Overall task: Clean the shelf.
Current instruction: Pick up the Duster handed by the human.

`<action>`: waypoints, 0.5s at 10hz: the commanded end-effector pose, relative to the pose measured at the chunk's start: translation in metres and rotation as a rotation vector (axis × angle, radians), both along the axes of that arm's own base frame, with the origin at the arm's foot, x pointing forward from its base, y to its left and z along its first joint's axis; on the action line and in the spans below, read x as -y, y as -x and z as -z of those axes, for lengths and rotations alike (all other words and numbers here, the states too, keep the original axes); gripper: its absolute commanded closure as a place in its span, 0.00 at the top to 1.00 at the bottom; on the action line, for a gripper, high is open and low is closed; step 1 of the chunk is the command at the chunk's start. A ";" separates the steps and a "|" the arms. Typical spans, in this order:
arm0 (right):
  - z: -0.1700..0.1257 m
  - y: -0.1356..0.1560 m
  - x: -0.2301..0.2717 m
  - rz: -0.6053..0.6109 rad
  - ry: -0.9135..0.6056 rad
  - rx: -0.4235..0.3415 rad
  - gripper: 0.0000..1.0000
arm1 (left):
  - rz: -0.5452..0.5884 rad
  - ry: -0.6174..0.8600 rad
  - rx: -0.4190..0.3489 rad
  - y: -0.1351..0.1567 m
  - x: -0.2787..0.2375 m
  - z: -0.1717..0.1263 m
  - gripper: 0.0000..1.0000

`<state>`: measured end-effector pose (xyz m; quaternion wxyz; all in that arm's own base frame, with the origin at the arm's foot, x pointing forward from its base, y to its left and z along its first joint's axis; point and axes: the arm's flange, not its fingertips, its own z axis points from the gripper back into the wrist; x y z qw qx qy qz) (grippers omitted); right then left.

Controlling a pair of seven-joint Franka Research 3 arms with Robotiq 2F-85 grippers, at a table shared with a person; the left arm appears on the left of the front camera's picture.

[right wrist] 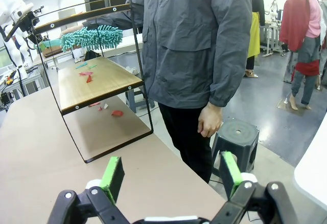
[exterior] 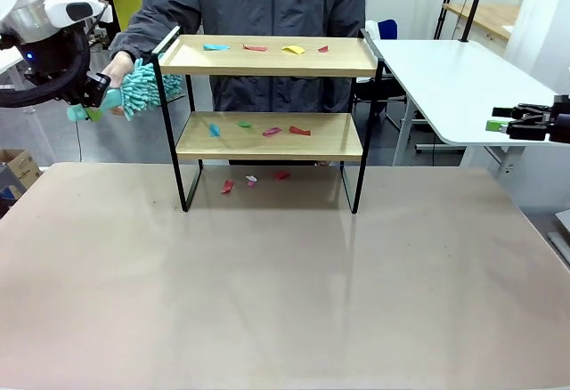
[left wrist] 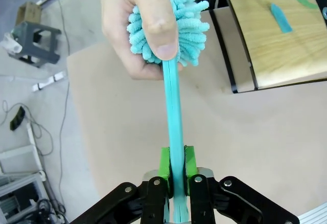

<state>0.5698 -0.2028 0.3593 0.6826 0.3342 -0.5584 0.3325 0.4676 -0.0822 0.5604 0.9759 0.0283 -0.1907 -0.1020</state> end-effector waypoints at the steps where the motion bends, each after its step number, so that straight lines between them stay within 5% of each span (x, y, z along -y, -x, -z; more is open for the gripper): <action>1: -0.002 -0.001 -0.003 0.003 0.004 0.002 1.00 | -0.086 -0.021 0.000 -0.003 0.002 -0.006 0.00; 5: -0.002 -0.001 -0.003 0.003 0.004 0.002 1.00 | -0.077 -0.005 0.002 0.000 0.000 -0.004 0.00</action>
